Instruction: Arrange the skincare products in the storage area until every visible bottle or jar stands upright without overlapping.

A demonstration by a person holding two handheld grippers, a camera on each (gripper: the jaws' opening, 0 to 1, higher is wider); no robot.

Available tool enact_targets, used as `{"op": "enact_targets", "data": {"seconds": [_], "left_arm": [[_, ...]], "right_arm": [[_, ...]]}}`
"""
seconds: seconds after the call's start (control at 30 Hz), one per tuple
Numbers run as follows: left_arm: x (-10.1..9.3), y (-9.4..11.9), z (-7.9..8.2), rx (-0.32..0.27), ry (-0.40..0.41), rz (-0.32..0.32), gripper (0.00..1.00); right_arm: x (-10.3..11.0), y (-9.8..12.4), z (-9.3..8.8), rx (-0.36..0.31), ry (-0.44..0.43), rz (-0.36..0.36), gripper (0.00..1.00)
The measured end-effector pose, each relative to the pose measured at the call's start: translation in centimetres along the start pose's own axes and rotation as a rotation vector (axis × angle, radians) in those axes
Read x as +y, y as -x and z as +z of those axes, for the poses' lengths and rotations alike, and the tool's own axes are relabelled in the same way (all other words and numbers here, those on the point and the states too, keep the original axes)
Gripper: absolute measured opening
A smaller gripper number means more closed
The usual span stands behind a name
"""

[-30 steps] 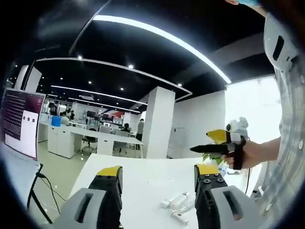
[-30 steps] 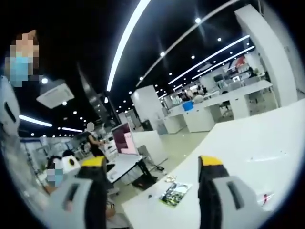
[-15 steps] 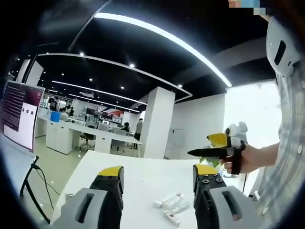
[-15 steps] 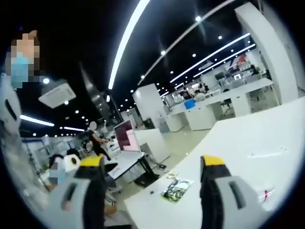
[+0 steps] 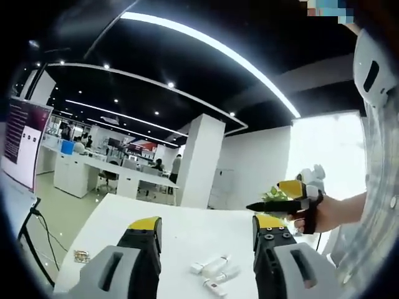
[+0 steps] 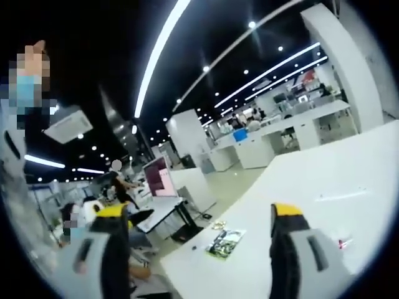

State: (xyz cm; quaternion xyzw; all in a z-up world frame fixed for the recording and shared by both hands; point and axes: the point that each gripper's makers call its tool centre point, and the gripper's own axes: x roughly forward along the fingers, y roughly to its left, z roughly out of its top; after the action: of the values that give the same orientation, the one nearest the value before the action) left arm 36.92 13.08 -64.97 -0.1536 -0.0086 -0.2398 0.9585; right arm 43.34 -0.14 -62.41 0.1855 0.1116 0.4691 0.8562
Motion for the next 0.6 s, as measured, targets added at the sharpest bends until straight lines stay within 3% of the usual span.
{"op": "enact_targets", "data": {"seconds": [0.17,0.33,0.5,0.6], "left_arm": [[-0.8,-0.3,-0.3,0.011,-0.012,-0.036,0.59],[-0.6,-0.5,-0.5,0.014,0.014,-0.031,0.59],[-1.3,-0.9,-0.3,0.019,-0.018,-0.05,0.59],[-1.2,-0.8,-0.2,0.012,-0.025,-0.047,0.59]], "right_arm": [[-0.6,0.4,-0.1,-0.026,-0.021,-0.029,0.99],[-0.4,0.6,-0.7,-0.001,-0.025,-0.026,0.99],[-1.1,0.5,-0.7,0.002,-0.016,-0.034,0.99],[-1.3,0.2,-1.5,0.056,0.066,-0.035,0.99]]}}
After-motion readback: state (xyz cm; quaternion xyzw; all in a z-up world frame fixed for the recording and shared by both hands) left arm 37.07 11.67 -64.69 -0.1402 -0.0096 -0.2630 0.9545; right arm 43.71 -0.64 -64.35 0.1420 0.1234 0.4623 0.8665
